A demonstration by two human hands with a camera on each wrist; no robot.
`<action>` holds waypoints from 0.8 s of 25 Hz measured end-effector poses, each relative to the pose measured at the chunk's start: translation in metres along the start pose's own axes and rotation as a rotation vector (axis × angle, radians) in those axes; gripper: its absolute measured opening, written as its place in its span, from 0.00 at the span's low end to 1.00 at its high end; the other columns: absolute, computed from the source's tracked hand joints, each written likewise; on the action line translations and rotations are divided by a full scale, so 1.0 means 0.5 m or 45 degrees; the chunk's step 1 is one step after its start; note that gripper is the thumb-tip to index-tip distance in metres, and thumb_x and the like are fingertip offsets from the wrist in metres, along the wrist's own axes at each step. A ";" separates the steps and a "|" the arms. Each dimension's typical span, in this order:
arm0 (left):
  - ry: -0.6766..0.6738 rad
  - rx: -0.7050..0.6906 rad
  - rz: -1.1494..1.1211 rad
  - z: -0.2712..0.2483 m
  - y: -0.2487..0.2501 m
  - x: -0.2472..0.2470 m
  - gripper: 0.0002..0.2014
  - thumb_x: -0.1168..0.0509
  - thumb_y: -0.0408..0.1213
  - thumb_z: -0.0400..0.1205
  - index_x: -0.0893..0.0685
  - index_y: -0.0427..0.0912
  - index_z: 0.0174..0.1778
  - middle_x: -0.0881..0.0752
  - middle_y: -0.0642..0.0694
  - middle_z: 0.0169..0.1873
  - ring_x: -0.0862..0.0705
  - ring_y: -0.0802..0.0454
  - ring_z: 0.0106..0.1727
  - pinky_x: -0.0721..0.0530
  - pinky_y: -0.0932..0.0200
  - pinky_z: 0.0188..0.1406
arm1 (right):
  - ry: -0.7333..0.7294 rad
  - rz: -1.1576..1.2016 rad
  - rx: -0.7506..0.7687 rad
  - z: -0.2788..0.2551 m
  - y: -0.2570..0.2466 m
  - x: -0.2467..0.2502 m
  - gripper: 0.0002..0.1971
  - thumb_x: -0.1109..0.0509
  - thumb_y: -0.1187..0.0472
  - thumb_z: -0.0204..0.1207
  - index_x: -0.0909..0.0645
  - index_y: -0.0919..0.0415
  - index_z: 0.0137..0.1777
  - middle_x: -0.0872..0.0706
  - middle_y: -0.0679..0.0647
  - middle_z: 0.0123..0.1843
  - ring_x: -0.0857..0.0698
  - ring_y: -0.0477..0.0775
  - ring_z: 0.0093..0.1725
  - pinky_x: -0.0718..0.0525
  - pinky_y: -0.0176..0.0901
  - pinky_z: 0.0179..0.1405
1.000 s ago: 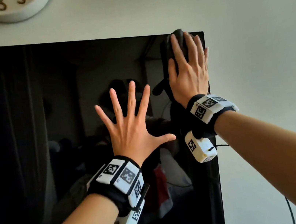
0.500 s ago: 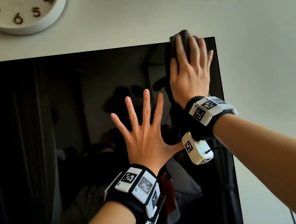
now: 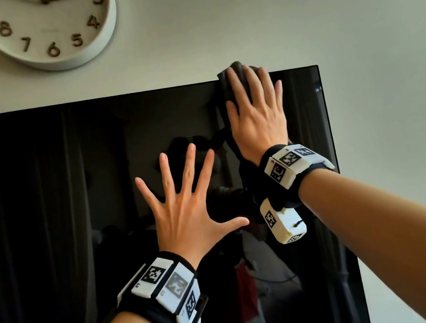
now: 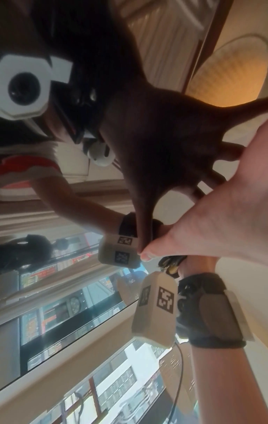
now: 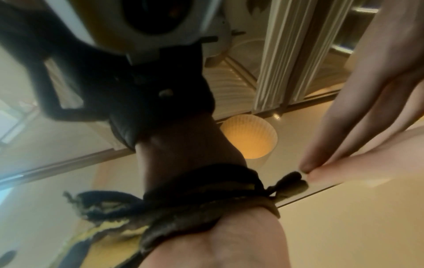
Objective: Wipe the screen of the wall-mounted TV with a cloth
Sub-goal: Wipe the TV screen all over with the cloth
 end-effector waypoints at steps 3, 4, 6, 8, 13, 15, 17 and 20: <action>-0.011 -0.011 -0.014 -0.003 -0.016 -0.001 0.63 0.51 0.89 0.61 0.62 0.61 0.88 0.62 0.53 0.89 0.64 0.33 0.87 0.57 0.11 0.73 | 0.073 0.003 -0.248 -0.001 0.057 0.006 0.27 0.48 0.50 0.87 0.41 0.51 0.85 0.40 0.55 0.85 0.47 0.62 0.85 0.52 0.66 0.84; -0.010 -0.013 -0.019 -0.003 -0.016 -0.001 0.62 0.51 0.89 0.61 0.63 0.61 0.87 0.63 0.54 0.89 0.65 0.34 0.87 0.58 0.11 0.74 | 0.074 0.018 -0.288 0.001 0.058 0.007 0.27 0.48 0.50 0.87 0.41 0.52 0.85 0.40 0.55 0.86 0.47 0.63 0.85 0.53 0.67 0.84; -0.011 -0.013 -0.027 -0.003 -0.016 -0.003 0.62 0.51 0.89 0.61 0.64 0.62 0.87 0.64 0.54 0.88 0.66 0.35 0.87 0.59 0.12 0.74 | 0.016 0.012 -0.203 0.005 0.014 0.000 0.27 0.48 0.51 0.87 0.42 0.52 0.86 0.42 0.56 0.86 0.49 0.64 0.86 0.57 0.67 0.83; -0.001 -0.019 -0.030 -0.003 -0.018 0.000 0.63 0.49 0.89 0.61 0.61 0.61 0.88 0.62 0.53 0.89 0.64 0.35 0.88 0.57 0.12 0.74 | -0.052 0.007 -0.065 0.002 -0.038 -0.010 0.27 0.48 0.51 0.87 0.44 0.51 0.86 0.43 0.55 0.86 0.51 0.63 0.86 0.59 0.65 0.82; 0.075 -0.115 -0.012 -0.014 -0.088 0.037 0.62 0.43 0.86 0.61 0.49 0.57 0.89 0.48 0.49 0.89 0.47 0.39 0.89 0.50 0.20 0.80 | -0.004 0.026 -0.356 -0.008 -0.018 -0.005 0.27 0.49 0.50 0.87 0.45 0.48 0.86 0.44 0.55 0.87 0.52 0.62 0.86 0.56 0.67 0.84; 0.063 -0.092 0.024 -0.020 -0.165 0.058 0.63 0.43 0.86 0.61 0.50 0.56 0.89 0.49 0.48 0.89 0.49 0.35 0.88 0.49 0.23 0.82 | -0.041 0.042 -0.309 -0.003 -0.091 -0.017 0.27 0.47 0.50 0.87 0.44 0.48 0.86 0.44 0.56 0.86 0.52 0.63 0.86 0.58 0.68 0.83; 0.019 -0.053 0.065 -0.026 -0.239 0.068 0.63 0.45 0.87 0.61 0.55 0.59 0.89 0.54 0.48 0.89 0.54 0.30 0.88 0.52 0.22 0.81 | -0.086 0.046 -0.146 0.000 -0.191 -0.037 0.27 0.46 0.50 0.87 0.43 0.48 0.85 0.43 0.55 0.86 0.52 0.63 0.86 0.60 0.66 0.82; -0.017 -0.060 0.062 -0.033 -0.288 0.062 0.63 0.47 0.88 0.60 0.60 0.61 0.88 0.60 0.51 0.89 0.59 0.30 0.88 0.52 0.18 0.79 | -0.048 0.023 -0.158 0.005 -0.222 -0.048 0.26 0.46 0.50 0.87 0.41 0.46 0.85 0.41 0.55 0.86 0.50 0.62 0.86 0.57 0.66 0.82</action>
Point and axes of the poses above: each hand's wrist, its own z-axis towards the middle knuckle, its own x-axis out of the back of the hand, y = z × x, the point moved 6 cm from there along z, towards the middle knuckle
